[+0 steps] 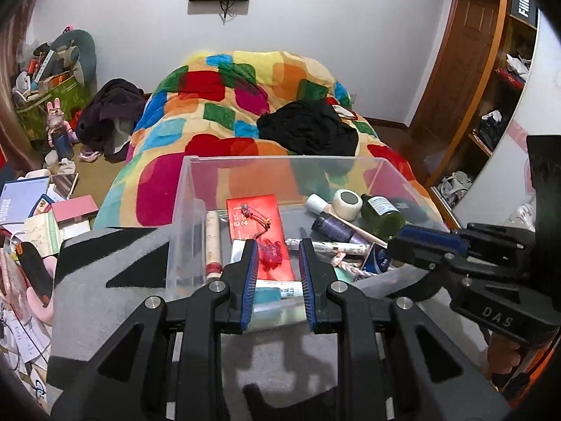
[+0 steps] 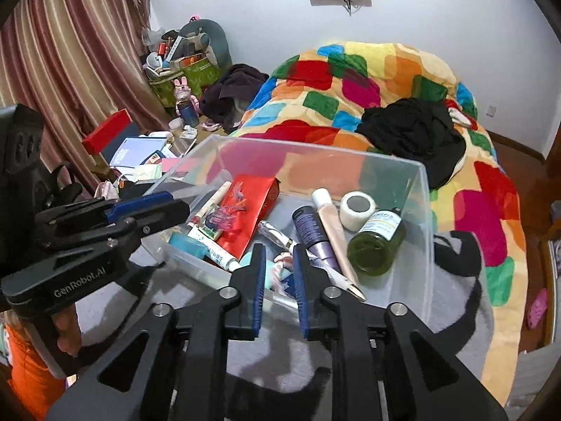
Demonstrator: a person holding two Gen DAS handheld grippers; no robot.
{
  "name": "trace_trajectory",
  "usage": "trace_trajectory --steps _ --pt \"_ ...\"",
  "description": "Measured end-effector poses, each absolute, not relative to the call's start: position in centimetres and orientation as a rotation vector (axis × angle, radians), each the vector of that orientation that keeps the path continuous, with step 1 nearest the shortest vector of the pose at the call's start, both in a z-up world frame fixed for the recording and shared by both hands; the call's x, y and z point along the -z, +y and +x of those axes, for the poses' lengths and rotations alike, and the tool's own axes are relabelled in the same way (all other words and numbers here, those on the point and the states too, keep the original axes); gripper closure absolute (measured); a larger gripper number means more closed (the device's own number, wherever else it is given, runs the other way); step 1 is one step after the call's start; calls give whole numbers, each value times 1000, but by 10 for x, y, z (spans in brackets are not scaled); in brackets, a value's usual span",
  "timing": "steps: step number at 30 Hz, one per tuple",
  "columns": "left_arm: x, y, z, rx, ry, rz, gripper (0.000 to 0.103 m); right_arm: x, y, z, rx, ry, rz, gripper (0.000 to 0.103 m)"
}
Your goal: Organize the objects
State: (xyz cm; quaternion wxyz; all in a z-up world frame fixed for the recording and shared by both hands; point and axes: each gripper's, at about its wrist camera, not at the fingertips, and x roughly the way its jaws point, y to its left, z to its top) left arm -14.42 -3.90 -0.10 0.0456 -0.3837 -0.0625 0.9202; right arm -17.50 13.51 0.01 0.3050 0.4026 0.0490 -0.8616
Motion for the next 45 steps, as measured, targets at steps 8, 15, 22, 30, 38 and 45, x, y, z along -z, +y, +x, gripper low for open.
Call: trace_trajectory --steps 8,15,22,30,38,45 --pt "-14 -35 -126 -2823 -172 -1120 75 -18 141 -163 2319 137 996 87" --pt "-24 -30 -99 -2890 -143 -1047 41 -20 148 -145 2392 123 930 50" --pt "-27 -22 -76 -2936 -111 -989 8 -22 158 -125 2459 110 868 19" --pt "-20 -20 -62 -2929 -134 -996 6 -18 165 -106 2472 129 834 15" --pt "-9 -24 -61 -2924 -178 -1027 6 -9 167 -101 2463 134 855 15" --pt "-1 -23 -64 -2915 -179 -1049 6 -4 169 -103 2460 121 876 15"
